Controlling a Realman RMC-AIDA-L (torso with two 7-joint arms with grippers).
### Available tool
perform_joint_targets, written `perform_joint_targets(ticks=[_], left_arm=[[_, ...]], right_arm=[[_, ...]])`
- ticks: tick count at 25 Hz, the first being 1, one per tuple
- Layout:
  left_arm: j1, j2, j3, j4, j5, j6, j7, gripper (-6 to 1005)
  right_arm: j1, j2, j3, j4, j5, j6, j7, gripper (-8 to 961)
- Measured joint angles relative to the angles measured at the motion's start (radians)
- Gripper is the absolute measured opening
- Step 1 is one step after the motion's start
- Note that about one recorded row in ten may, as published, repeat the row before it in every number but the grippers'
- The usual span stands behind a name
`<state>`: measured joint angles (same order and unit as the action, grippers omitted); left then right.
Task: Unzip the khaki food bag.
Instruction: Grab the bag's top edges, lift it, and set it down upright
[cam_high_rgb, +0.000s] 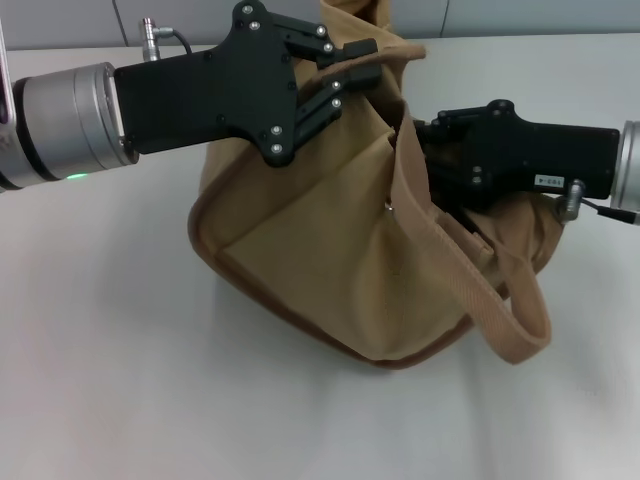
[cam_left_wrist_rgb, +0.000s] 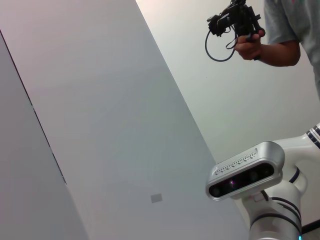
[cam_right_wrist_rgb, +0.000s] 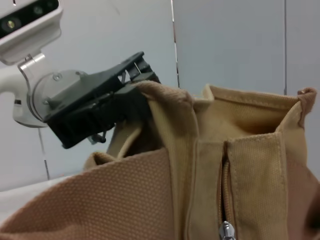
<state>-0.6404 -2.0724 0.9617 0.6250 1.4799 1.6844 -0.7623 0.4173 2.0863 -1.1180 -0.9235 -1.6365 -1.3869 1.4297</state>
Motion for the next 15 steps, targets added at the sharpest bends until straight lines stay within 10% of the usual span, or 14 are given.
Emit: perform_joint_targets(ticks=[15], left_arm=[[0.005, 0.000, -0.006, 0.004, 0.000, 0.003, 0.000, 87]], right_arm=[[-0.051, -0.003, 0.069, -0.001, 0.078, -0.081, -0.060, 113]])
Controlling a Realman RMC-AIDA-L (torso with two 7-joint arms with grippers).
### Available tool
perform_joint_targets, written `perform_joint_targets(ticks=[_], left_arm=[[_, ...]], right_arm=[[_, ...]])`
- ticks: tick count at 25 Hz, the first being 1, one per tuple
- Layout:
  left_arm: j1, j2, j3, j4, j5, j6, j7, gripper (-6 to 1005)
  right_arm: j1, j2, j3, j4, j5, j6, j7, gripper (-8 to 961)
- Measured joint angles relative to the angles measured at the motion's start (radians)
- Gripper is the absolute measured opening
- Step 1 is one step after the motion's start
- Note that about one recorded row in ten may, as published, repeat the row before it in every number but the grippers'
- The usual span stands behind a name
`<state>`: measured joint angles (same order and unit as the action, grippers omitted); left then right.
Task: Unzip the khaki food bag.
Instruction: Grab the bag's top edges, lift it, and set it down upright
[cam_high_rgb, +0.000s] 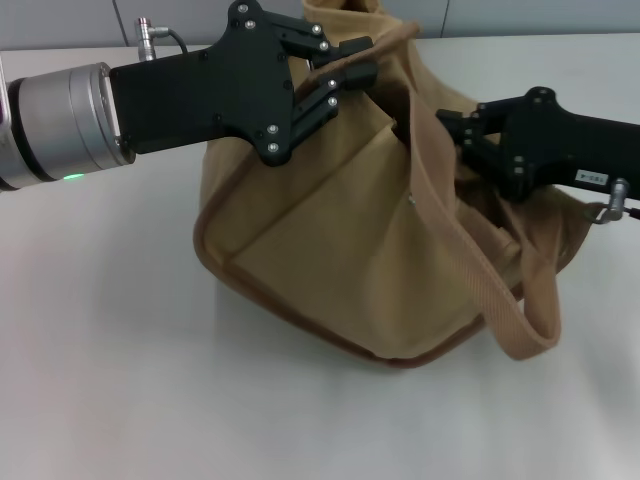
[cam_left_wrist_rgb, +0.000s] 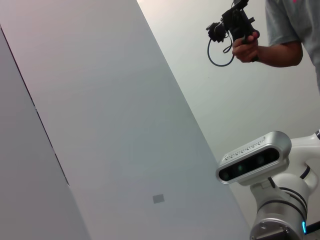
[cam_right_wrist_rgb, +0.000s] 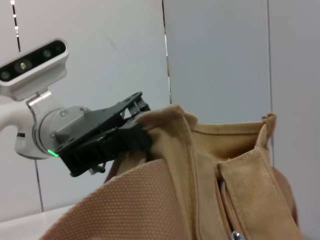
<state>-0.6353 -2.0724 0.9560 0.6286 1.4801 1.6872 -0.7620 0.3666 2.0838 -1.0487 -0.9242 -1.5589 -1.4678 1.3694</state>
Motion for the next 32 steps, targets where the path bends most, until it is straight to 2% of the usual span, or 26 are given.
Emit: perform_joint_targets(ticks=[10, 21, 26, 32], left_arm=[[0.002, 0.000, 0.002, -0.004, 0.000, 0.000, 0.011, 87], [0.003, 0.000, 0.006, -0.004, 0.000, -0.001, 0.012, 87], [0.000, 0.000, 0.006, -0.006, 0.000, -0.001, 0.012, 86], [-0.001, 0.000, 0.006, -0.006, 0.000, -0.002, 0.012, 86]], right_arm=[[-0.011, -0.002, 0.019, 0.018, 0.003, -0.019, -0.024, -2], [-0.006, 0.000, 0.038, 0.017, 0.004, -0.013, -0.043, 64], [0.004, -0.002, 0.033, 0.015, -0.015, -0.009, -0.047, 306], [0.015, -0.001, -0.008, 0.009, -0.030, 0.036, -0.047, 507]])
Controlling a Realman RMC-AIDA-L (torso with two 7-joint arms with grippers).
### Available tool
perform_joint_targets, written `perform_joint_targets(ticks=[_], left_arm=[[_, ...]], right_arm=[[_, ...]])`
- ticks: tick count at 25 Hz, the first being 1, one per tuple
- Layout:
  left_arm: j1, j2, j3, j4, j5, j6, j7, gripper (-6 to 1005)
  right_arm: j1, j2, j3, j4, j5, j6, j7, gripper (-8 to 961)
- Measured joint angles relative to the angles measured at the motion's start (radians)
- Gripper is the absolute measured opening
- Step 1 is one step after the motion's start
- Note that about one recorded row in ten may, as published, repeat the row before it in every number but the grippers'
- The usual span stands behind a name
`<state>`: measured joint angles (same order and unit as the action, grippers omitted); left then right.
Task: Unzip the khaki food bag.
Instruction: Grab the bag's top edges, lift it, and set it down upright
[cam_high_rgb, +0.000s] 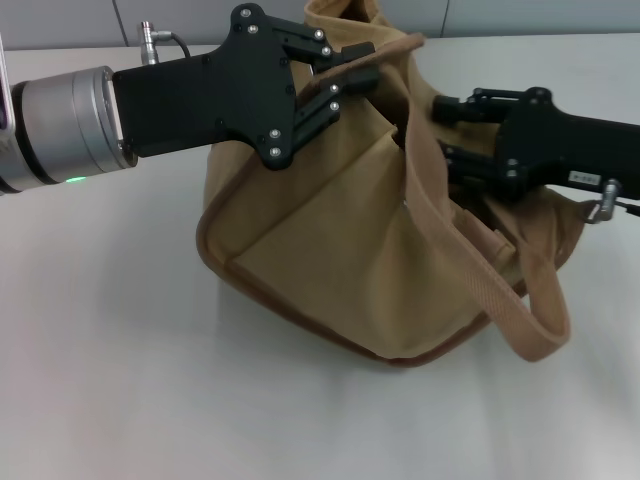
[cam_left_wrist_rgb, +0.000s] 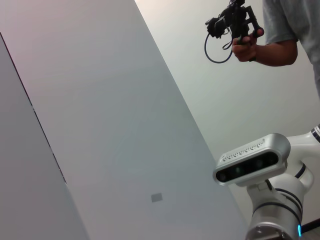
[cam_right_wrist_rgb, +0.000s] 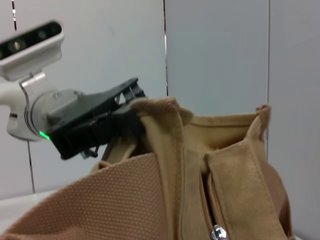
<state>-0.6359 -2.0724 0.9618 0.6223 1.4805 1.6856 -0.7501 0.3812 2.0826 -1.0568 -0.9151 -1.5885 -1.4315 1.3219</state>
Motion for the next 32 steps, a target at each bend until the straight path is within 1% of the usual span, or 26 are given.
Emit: perform_joint_targets(ticks=[3, 6, 12, 19, 26, 32], left_arm=[[-0.001, 0.000, 0.000, 0.000, 0.000, -0.001, 0.001, 86], [-0.001, 0.000, 0.000, 0.000, 0.000, -0.001, 0.002, 86], [0.003, 0.000, 0.000, 0.000, 0.000, -0.001, 0.002, 85], [0.004, 0.000, 0.000, 0.000, -0.001, -0.001, 0.002, 85], [0.003, 0.000, 0.000, 0.001, -0.002, 0.001, 0.002, 85], [0.010, 0.000, 0.000, 0.001, -0.003, 0.003, 0.002, 85]], right_arm=[[0.005, 0.000, -0.040, -0.009, 0.000, 0.036, -0.009, 518], [0.005, 0.003, -0.089, -0.033, 0.000, 0.097, -0.018, 529], [0.009, 0.004, -0.101, -0.036, 0.000, 0.124, -0.018, 496], [0.009, 0.005, -0.101, -0.035, 0.000, 0.138, -0.005, 328], [0.006, 0.005, -0.101, -0.035, -0.001, 0.128, -0.002, 248], [-0.012, 0.001, -0.078, -0.038, 0.001, 0.049, -0.009, 175]])
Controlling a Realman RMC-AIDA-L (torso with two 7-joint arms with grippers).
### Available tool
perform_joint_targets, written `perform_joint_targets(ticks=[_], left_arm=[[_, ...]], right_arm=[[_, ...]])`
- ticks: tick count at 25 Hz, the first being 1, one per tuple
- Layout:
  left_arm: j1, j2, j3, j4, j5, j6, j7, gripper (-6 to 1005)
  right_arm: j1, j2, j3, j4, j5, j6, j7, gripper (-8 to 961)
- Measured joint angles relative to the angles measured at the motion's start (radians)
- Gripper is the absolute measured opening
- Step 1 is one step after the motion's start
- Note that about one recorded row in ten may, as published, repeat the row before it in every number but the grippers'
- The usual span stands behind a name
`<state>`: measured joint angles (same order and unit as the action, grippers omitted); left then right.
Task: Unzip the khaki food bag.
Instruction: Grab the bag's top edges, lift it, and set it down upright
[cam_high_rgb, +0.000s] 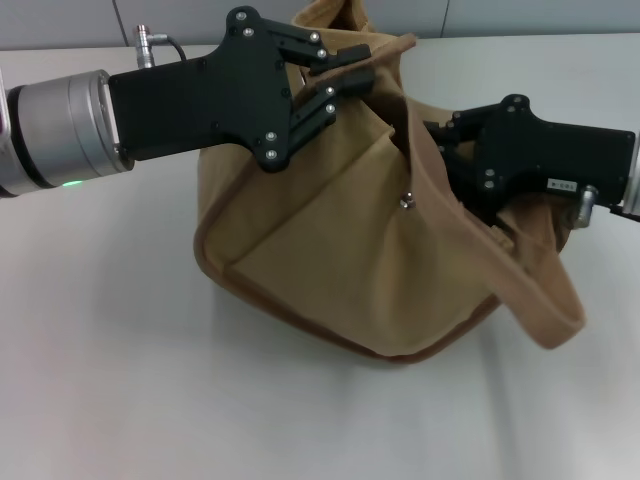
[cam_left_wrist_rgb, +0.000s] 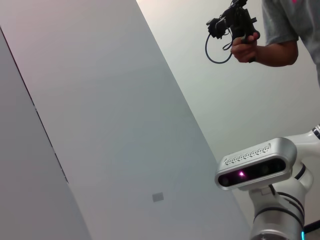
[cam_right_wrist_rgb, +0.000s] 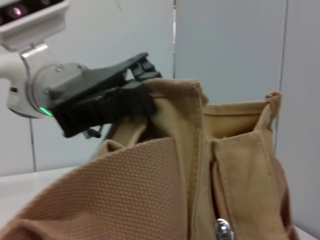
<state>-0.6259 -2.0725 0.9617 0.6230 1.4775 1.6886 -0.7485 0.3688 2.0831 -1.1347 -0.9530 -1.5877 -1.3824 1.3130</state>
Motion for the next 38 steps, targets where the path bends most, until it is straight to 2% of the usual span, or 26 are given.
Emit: perform_joint_targets(ticks=[6, 11, 19, 29, 32, 38], left_arm=[[-0.001, 0.000, 0.000, 0.000, -0.001, 0.000, 0.000, 85], [-0.002, 0.000, -0.005, 0.001, -0.001, 0.000, 0.000, 85], [0.000, 0.000, -0.008, 0.002, -0.007, -0.008, 0.000, 84], [0.002, -0.002, -0.003, 0.000, -0.023, -0.013, 0.008, 84], [0.005, -0.001, -0.002, 0.000, -0.025, -0.012, 0.009, 84], [0.010, -0.002, 0.005, -0.001, -0.025, -0.006, 0.009, 84]], right_arm=[[-0.003, -0.001, 0.024, 0.003, -0.001, -0.021, -0.001, 116], [-0.006, -0.002, 0.029, 0.004, -0.002, -0.022, -0.002, -1], [-0.012, -0.004, 0.082, 0.004, -0.009, -0.057, 0.001, -3], [-0.056, -0.005, 0.281, -0.005, -0.130, -0.207, 0.069, -5], [-0.085, -0.005, 0.393, -0.001, -0.166, -0.282, 0.079, -3], [-0.073, 0.000, 0.464, 0.040, -0.109, -0.296, 0.041, 28]])
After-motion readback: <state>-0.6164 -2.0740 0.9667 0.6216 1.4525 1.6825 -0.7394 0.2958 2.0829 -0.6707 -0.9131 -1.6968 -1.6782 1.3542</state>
